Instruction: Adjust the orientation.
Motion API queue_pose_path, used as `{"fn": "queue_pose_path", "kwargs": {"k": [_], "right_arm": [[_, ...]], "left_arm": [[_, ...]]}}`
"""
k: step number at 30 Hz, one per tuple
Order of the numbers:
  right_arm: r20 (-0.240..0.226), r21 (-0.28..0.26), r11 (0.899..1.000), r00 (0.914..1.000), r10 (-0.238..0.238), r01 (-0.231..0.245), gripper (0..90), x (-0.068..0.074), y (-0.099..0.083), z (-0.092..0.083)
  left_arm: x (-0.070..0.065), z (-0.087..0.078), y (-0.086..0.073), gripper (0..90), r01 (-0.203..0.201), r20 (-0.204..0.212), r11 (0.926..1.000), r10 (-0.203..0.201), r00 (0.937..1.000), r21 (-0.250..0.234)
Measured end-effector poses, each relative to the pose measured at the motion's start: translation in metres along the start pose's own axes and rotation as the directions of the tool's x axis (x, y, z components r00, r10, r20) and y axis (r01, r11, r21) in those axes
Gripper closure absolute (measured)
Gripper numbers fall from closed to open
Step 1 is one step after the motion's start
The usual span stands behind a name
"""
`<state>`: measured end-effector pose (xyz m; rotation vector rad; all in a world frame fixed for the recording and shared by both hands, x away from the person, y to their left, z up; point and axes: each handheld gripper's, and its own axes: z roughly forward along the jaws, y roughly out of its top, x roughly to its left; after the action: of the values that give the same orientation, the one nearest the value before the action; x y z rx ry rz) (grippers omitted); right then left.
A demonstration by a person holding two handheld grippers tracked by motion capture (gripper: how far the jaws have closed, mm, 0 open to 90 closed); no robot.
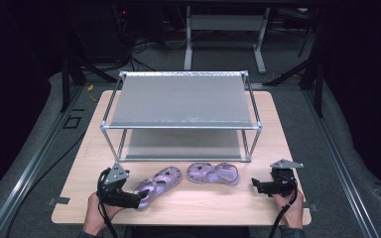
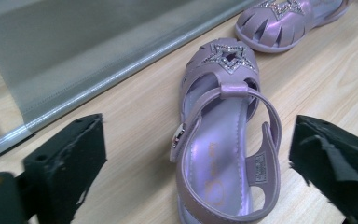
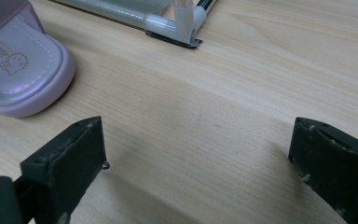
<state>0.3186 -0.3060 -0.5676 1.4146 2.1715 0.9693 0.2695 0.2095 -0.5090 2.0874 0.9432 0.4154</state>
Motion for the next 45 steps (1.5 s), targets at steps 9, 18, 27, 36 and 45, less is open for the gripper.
{"fn": "queue_pose_path", "kwargs": {"k": [9, 18, 27, 36, 45], "right_arm": [[-0.003, -0.001, 1.0, 1.0, -0.001, 0.001, 3.8, 0.0, 0.0, 0.0], [-0.004, 0.003, 1.0, 1.0, -0.006, 0.006, 4.3, 0.0, 0.0, 0.0], [0.001, 0.004, 1.0, 1.0, -0.007, 0.007, 4.3, 0.001, 0.0, 0.001], [0.002, 0.005, 1.0, 1.0, -0.009, 0.009, 4.4, 0.001, 0.0, 0.001], [0.004, 0.005, 1.0, 0.9999, -0.01, 0.01, 4.6, 0.001, 0.0, 0.001]], "left_arm": [[-0.008, 0.012, -0.023, 0.0, 0.029, 0.035, 0.9989, -0.028, 0.999, -0.035], [-0.017, 0.032, -0.037, 0.0, 0.038, 0.046, 0.9984, -0.036, 0.9983, -0.042], [-0.017, 0.037, -0.04, 5.7, 0.058, 0.006, 0.9978, -0.058, 0.9983, -0.031], [-0.019, 0.041, -0.042, 22.6, 0.052, 0.007, 0.9985, -0.052, 0.9986, -0.02], [-0.021, 0.042, -0.043, 32.9, 0.027, -0.029, 0.9996, -0.027, 0.9992, -0.002]]}}
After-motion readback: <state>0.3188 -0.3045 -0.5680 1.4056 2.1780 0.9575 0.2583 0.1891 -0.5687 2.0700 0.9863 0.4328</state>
